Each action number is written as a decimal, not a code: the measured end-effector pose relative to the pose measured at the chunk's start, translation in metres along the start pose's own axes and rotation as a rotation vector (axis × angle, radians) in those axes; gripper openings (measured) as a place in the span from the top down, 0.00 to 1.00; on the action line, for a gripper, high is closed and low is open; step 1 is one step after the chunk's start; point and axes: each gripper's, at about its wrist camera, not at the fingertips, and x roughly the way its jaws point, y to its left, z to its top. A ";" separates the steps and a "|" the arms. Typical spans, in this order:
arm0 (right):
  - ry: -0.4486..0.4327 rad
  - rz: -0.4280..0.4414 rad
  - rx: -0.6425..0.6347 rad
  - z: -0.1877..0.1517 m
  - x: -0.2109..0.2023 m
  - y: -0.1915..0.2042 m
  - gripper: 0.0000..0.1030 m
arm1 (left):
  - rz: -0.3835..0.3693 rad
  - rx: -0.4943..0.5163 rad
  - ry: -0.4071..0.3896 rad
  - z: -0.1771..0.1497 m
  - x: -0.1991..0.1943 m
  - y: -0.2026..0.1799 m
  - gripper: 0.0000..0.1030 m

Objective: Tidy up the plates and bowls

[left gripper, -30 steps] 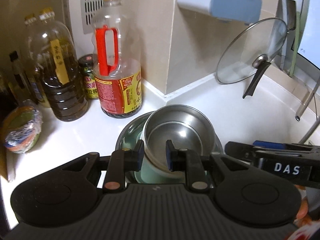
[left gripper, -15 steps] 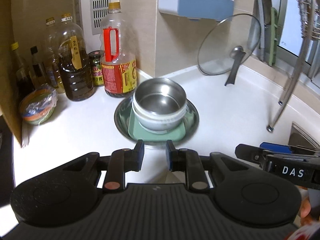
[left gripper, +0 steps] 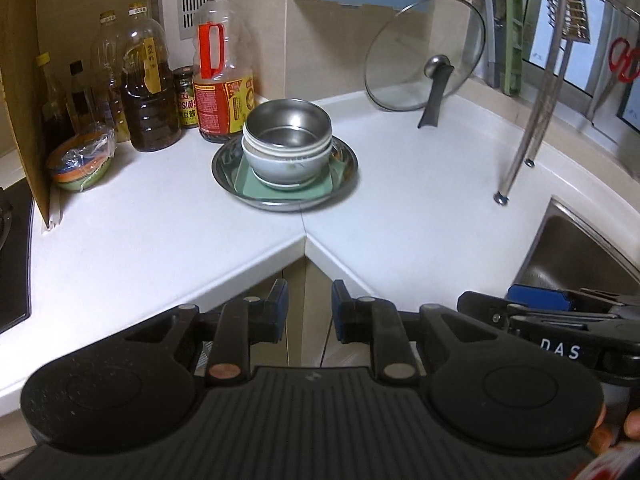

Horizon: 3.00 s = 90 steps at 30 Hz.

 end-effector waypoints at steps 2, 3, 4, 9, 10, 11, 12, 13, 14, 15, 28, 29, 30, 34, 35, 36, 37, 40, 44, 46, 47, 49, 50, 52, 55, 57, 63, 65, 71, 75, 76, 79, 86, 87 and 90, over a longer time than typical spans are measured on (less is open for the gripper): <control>-0.001 -0.005 -0.003 -0.006 -0.004 0.000 0.39 | 0.003 0.008 0.000 -0.006 -0.004 -0.002 0.81; -0.001 -0.008 -0.006 -0.008 -0.005 0.001 0.39 | 0.004 0.012 0.001 -0.008 -0.005 -0.002 0.81; 0.001 -0.012 -0.009 -0.010 -0.006 0.002 0.39 | 0.004 0.014 0.004 -0.010 -0.005 -0.002 0.81; 0.009 -0.012 -0.030 -0.018 -0.011 0.012 0.39 | -0.002 0.025 0.018 -0.020 -0.008 0.000 0.81; 0.013 -0.013 -0.036 -0.019 -0.012 0.016 0.39 | -0.001 0.028 0.019 -0.022 -0.009 0.000 0.81; 0.016 -0.014 -0.041 -0.021 -0.012 0.018 0.39 | -0.002 0.033 0.022 -0.024 -0.010 0.001 0.81; 0.018 -0.014 -0.044 -0.023 -0.013 0.022 0.39 | -0.005 0.036 0.025 -0.025 -0.010 0.002 0.81; 0.018 -0.013 -0.045 -0.025 -0.014 0.024 0.39 | -0.010 0.040 0.029 -0.027 -0.011 0.003 0.81; 0.019 -0.014 -0.044 -0.026 -0.015 0.027 0.39 | -0.013 0.044 0.033 -0.028 -0.012 0.004 0.81; 0.020 -0.014 -0.042 -0.027 -0.016 0.028 0.39 | -0.017 0.049 0.036 -0.030 -0.013 0.006 0.81; 0.023 -0.056 -0.007 -0.035 -0.018 0.061 0.39 | -0.065 0.085 0.056 -0.035 -0.024 0.031 0.81; 0.024 -0.060 -0.005 -0.036 -0.017 0.063 0.39 | -0.070 0.089 0.056 -0.035 -0.025 0.033 0.81; 0.024 -0.065 -0.002 -0.036 -0.016 0.065 0.39 | -0.074 0.091 0.057 -0.035 -0.025 0.034 0.81; 0.029 -0.077 0.005 -0.038 -0.013 0.070 0.39 | -0.087 0.093 0.061 -0.035 -0.024 0.041 0.81; 0.031 -0.080 0.006 -0.038 -0.012 0.072 0.39 | -0.092 0.094 0.061 -0.035 -0.024 0.043 0.81; 0.033 -0.082 0.006 -0.038 -0.011 0.073 0.39 | -0.097 0.094 0.062 -0.036 -0.024 0.044 0.81; 0.033 -0.083 0.006 -0.038 -0.011 0.074 0.39 | -0.102 0.094 0.062 -0.036 -0.024 0.045 0.81; 0.032 -0.091 0.004 -0.039 -0.010 0.078 0.39 | -0.115 0.097 0.064 -0.036 -0.024 0.048 0.81; 0.034 -0.093 0.006 -0.039 -0.008 0.079 0.39 | -0.125 0.095 0.066 -0.036 -0.024 0.050 0.81; 0.035 -0.096 0.007 -0.038 -0.006 0.080 0.39 | -0.125 0.095 0.066 -0.035 -0.023 0.050 0.81; 0.036 -0.098 0.007 -0.038 -0.005 0.081 0.39 | -0.125 0.094 0.067 -0.035 -0.023 0.050 0.81; 0.037 -0.099 0.007 -0.037 -0.004 0.081 0.39 | -0.127 0.094 0.068 -0.034 -0.022 0.053 0.81; 0.037 -0.099 0.007 -0.037 -0.004 0.081 0.39 | -0.128 0.094 0.068 -0.034 -0.022 0.053 0.81; 0.038 -0.099 0.008 -0.037 -0.003 0.082 0.39 | -0.127 0.093 0.068 -0.034 -0.022 0.052 0.81; 0.040 -0.103 0.007 -0.036 -0.001 0.083 0.39 | -0.129 0.092 0.068 -0.034 -0.020 0.054 0.81; 0.041 -0.105 0.006 -0.035 0.000 0.084 0.39 | -0.130 0.091 0.068 -0.034 -0.020 0.054 0.81; 0.039 -0.108 0.005 -0.034 0.002 0.083 0.39 | -0.130 0.091 0.067 -0.033 -0.019 0.054 0.81; 0.039 -0.108 0.005 -0.034 0.002 0.082 0.39 | -0.131 0.091 0.066 -0.033 -0.018 0.053 0.81; 0.040 -0.107 0.004 -0.033 0.002 0.082 0.39 | -0.132 0.092 0.067 -0.032 -0.016 0.053 0.81; 0.041 -0.107 0.004 -0.033 0.002 0.081 0.39 | -0.133 0.091 0.068 -0.031 -0.016 0.052 0.81; 0.041 -0.107 0.004 -0.033 0.002 0.081 0.39 | -0.133 0.091 0.068 -0.031 -0.016 0.052 0.81; 0.041 -0.107 0.004 -0.031 0.002 0.080 0.39 | -0.132 0.090 0.068 -0.031 -0.016 0.052 0.81; 0.041 -0.108 0.005 -0.031 0.003 0.080 0.39 | -0.133 0.091 0.066 -0.031 -0.015 0.052 0.81; 0.041 -0.109 0.005 -0.031 0.003 0.080 0.39 | -0.133 0.091 0.066 -0.031 -0.015 0.051 0.81; 0.042 -0.109 0.004 -0.030 0.003 0.079 0.39 | -0.132 0.091 0.067 -0.031 -0.016 0.052 0.81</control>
